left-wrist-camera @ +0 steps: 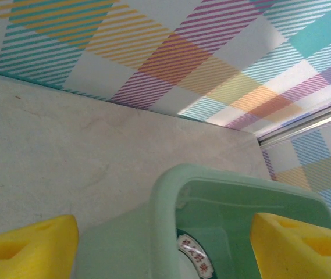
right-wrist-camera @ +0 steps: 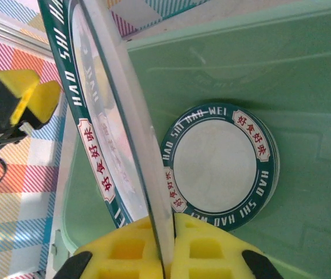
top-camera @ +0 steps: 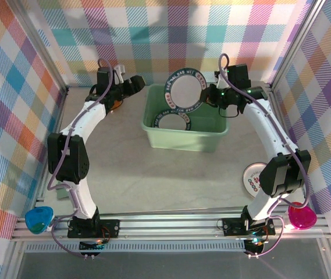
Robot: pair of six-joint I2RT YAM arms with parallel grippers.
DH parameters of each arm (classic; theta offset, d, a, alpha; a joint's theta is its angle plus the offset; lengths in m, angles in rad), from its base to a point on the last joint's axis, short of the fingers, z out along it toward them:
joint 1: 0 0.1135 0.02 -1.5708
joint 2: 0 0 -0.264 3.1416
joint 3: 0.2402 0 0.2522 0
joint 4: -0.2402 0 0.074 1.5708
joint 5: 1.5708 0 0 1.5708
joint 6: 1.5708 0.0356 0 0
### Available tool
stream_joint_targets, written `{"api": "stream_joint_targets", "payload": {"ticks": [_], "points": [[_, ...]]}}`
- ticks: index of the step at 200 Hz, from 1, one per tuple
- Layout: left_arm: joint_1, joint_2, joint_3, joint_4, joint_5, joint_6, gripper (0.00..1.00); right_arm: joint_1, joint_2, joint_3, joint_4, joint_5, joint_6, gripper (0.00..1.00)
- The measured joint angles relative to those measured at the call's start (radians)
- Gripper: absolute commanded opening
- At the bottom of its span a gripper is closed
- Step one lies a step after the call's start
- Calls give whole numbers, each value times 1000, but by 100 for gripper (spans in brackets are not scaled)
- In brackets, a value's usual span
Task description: Place the plates into the plastic bin on the countertop
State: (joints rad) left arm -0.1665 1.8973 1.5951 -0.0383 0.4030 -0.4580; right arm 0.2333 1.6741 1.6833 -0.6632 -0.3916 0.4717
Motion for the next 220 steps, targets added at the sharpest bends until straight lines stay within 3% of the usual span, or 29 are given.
{"api": "stream_joint_targets", "payload": {"ticks": [81, 147, 220], "points": [[-1, 23, -71, 140, -74, 15, 78, -18, 30, -58, 45, -35, 116, 0], [-3, 55, -129, 278, -125, 88, 78, -18, 48, -114, 62, -79, 114, 0], [-3, 131, -101, 360, -140, 161, 77, 20, 178, -85, 4, -118, 43, 0]]}}
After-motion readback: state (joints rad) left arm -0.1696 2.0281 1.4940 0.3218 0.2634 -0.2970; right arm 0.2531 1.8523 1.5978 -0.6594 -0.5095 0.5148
